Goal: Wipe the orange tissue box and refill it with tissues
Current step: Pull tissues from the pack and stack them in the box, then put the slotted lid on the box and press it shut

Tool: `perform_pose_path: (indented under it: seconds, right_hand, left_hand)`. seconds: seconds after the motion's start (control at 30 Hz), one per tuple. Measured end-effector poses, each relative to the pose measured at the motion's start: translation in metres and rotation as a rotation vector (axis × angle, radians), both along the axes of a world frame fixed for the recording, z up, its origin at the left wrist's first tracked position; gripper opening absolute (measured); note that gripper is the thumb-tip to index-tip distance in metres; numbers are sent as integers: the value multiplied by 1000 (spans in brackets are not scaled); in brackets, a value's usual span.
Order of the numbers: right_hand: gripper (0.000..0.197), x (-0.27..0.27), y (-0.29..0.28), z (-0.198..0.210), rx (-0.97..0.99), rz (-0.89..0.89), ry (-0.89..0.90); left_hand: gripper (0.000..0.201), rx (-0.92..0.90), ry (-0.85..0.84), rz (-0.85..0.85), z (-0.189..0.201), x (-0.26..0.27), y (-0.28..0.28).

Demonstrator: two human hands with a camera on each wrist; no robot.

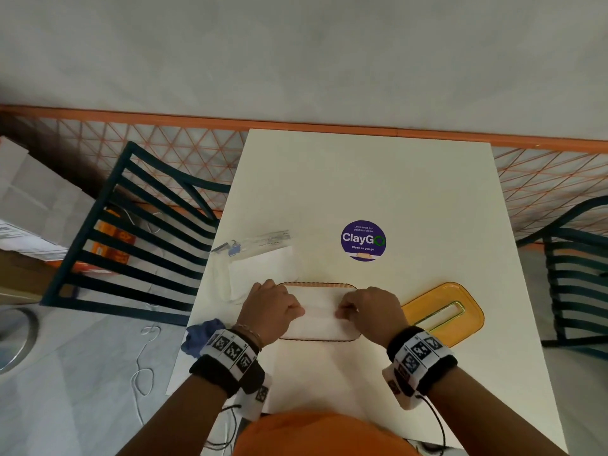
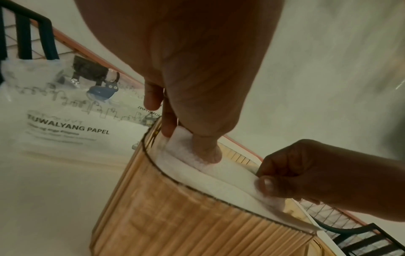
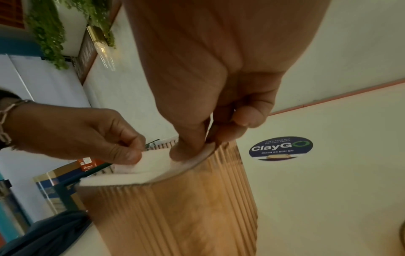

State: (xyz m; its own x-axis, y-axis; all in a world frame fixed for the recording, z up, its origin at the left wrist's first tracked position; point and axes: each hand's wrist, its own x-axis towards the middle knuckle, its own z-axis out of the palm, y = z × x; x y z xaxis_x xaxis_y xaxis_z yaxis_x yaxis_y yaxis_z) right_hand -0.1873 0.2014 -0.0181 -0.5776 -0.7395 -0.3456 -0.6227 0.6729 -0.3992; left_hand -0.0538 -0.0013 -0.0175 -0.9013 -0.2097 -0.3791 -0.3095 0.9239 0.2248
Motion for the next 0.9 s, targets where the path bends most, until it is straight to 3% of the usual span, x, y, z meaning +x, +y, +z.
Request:
perform_pose_path:
  seconds: [0.13, 0.27, 0.33, 0.5, 0.63, 0.7, 0.77, 0.83, 0.9]
  right_hand:
    - [24, -8, -10, 5, 108, 14, 13]
    - [26, -8, -15, 8, 133, -32, 20]
    - [26, -7, -15, 8, 119, -43, 13]
    - [22, -6, -5, 17, 4, -50, -5]
    - [22, -37, 41, 19, -228, -323, 43]
    - [55, -60, 76, 11, -50, -300, 130]
    - [92, -71, 107, -3, 323, -88, 227]
    - [105, -70, 129, -16, 536, 82, 282]
    - [107, -67, 143, -25, 607, 186, 313]
  left_hand:
    - [43, -127, 6, -5, 0, -8, 6]
    - [21, -144, 202, 49, 5, -5, 17]
    - [29, -96, 267, 26, 8, -2, 26]
    - [52, 18, 334, -130, 9, 0, 48]
    - [50, 60, 260, -75, 5, 1, 55]
    - [50, 77, 239, -48, 4, 2, 56]
    - [52, 77, 217, -40, 4, 4, 56]
    - [54, 68, 212, -46, 7, 6, 56]
    - [57, 59, 198, -57, 10, 8, 56]
